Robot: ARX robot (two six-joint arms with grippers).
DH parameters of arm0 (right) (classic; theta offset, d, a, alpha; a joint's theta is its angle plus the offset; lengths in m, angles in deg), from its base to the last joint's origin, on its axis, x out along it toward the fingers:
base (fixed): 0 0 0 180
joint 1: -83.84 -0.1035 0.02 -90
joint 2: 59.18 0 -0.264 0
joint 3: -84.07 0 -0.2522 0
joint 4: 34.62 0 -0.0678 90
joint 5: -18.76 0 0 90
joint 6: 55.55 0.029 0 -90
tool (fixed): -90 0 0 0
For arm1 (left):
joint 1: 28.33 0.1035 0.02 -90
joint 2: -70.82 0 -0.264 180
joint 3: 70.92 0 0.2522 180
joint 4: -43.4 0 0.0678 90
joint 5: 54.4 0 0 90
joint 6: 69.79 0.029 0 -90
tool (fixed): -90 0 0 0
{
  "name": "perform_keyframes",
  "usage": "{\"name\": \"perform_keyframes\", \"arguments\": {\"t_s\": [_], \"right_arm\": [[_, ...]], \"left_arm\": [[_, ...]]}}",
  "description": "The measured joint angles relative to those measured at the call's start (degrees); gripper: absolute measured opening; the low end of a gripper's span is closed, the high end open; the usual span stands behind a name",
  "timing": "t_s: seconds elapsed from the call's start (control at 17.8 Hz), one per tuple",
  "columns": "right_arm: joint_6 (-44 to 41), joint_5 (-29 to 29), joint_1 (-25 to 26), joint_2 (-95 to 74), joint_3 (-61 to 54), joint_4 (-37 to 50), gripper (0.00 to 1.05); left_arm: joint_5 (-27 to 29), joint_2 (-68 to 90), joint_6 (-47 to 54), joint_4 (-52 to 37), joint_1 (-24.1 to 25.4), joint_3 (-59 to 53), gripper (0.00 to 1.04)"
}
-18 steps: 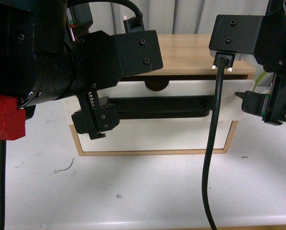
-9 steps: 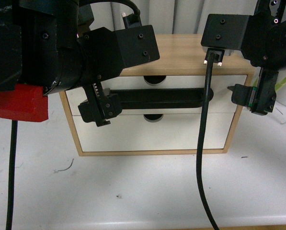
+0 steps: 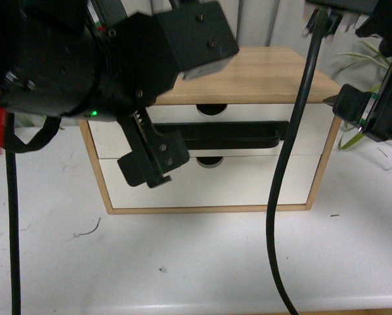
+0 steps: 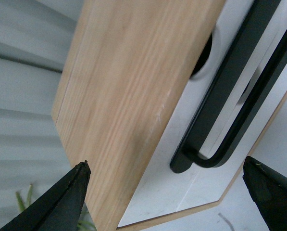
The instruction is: Close drawer sideways
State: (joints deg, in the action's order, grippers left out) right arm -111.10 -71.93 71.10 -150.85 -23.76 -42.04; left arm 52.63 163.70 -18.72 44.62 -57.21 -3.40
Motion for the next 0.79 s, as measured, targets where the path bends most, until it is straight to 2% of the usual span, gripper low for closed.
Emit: {"name": "perform_keyframes", "arguments": {"t_s": [0.11, 0.22, 0.56, 0.73, 0.79], "right_arm": [[12.28, 4.17, 0.31, 6.40, -4.20, -0.20, 0.98], [28.72, 8.72, 1.75, 15.41, -10.01, 1.49, 0.98], [46.27, 9.53, 2.25, 27.15, -17.31, 3.74, 0.98], [59.06, 7.04, 1.79, 42.47, -25.73, 0.90, 0.98], [58.80, 0.13, 0.00, 46.45, -29.24, 6.34, 0.92]], "left_arm": [[-3.91, -8.59, -11.39, 4.94, 0.46, -0.66, 0.98], [-5.77, -17.64, -24.46, 6.78, 3.23, -3.69, 0.98], [-5.73, -26.95, -34.99, 10.21, 6.32, -7.56, 0.98], [-4.33, -39.87, -41.70, 15.45, 11.26, -12.31, 0.98], [-3.78, -43.25, -42.93, 16.13, 12.85, -13.70, 0.97]]}}
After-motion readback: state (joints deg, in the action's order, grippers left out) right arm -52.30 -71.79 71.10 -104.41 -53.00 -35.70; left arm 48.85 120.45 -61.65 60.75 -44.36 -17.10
